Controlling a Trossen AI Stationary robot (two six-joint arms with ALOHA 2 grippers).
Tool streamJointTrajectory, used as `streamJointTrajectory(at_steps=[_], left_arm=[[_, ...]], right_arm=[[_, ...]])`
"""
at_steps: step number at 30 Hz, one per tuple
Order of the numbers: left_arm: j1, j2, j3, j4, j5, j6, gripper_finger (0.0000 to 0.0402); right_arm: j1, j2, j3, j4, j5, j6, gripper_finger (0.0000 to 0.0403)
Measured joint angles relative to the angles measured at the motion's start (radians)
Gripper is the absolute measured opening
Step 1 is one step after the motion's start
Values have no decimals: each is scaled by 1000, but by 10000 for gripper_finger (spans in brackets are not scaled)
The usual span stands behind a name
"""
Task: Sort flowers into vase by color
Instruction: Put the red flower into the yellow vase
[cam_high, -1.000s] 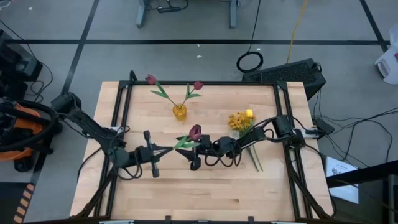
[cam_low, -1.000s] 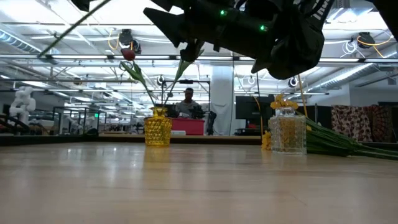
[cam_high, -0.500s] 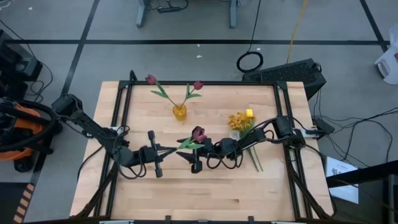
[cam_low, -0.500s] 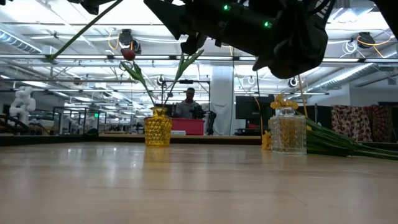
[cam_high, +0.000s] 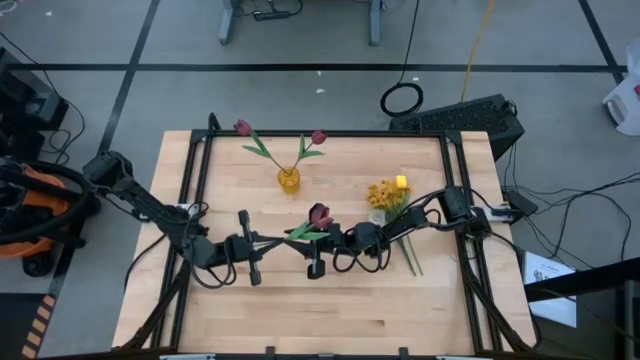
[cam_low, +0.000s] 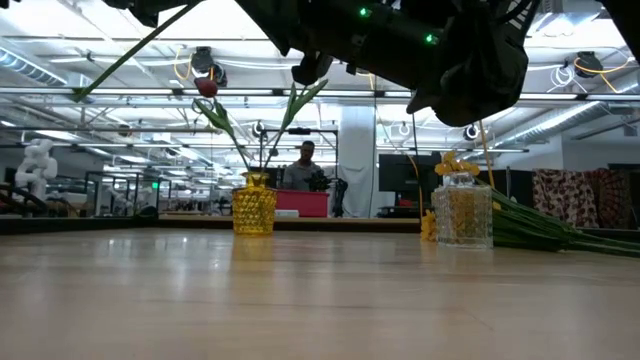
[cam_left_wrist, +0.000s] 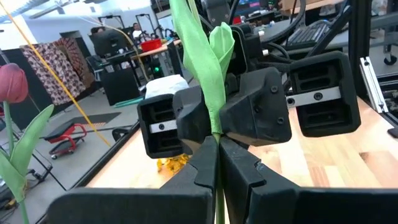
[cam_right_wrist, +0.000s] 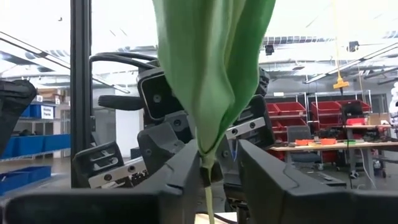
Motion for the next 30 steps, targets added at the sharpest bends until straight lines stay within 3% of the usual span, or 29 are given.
streamJointTrajectory(at_steps=[15, 22, 26, 30], left_arm=[[0, -1, 0, -24, -9, -61, 22], [-51, -78, -1, -208, -27, -233, 114], [-102, -141, -1, -275, -146, -235, 168], [-135, -179, -1, -408, -210, -266, 186]], right_arm=[[1, 0, 0, -4, -1, -4, 5], [2, -1, 1, 0, 2, -4, 7], [-2, -31, 1, -4, 9, -32, 7], [-10, -107, 1, -94, 32, -91, 8]])
